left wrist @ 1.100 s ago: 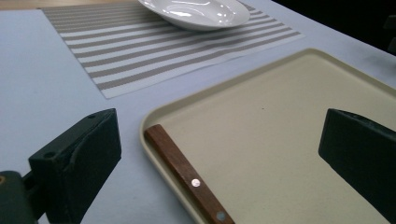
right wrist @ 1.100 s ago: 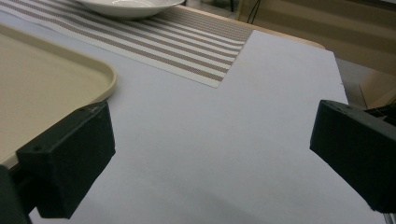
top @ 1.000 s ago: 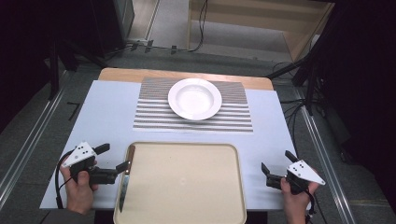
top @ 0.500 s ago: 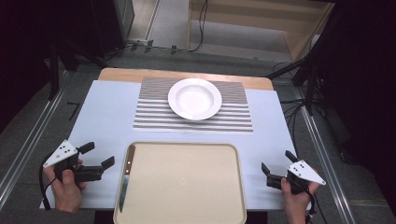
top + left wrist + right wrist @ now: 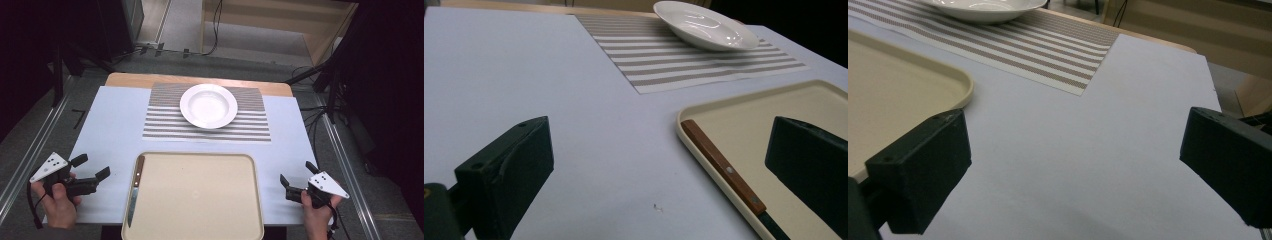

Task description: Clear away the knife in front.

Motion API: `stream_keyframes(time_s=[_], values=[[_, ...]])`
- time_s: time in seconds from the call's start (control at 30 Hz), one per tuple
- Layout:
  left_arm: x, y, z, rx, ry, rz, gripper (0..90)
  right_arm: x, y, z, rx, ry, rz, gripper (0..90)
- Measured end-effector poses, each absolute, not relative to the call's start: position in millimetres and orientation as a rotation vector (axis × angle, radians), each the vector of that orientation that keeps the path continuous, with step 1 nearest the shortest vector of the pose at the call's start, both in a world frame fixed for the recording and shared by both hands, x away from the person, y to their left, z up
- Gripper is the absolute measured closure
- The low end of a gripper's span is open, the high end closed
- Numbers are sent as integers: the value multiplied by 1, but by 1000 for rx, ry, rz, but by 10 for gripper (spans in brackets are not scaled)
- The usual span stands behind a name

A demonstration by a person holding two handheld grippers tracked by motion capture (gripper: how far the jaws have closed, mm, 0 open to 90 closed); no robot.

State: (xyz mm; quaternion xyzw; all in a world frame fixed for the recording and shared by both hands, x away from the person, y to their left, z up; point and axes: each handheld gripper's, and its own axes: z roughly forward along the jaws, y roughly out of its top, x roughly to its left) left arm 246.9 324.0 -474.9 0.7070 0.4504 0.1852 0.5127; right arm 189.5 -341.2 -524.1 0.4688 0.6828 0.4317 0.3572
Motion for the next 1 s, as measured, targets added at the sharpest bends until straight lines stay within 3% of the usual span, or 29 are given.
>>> stream_keyframes(time_s=[0.4, 1.0], values=[[244, 338, -479, 1669, 1094, 466, 0, 189, -342, -524, 1215, 1759, 1130, 0], [247, 328, -488, 1693, 1088, 435, 0, 189, -343, -524, 1219, 1757, 1129, 0]])
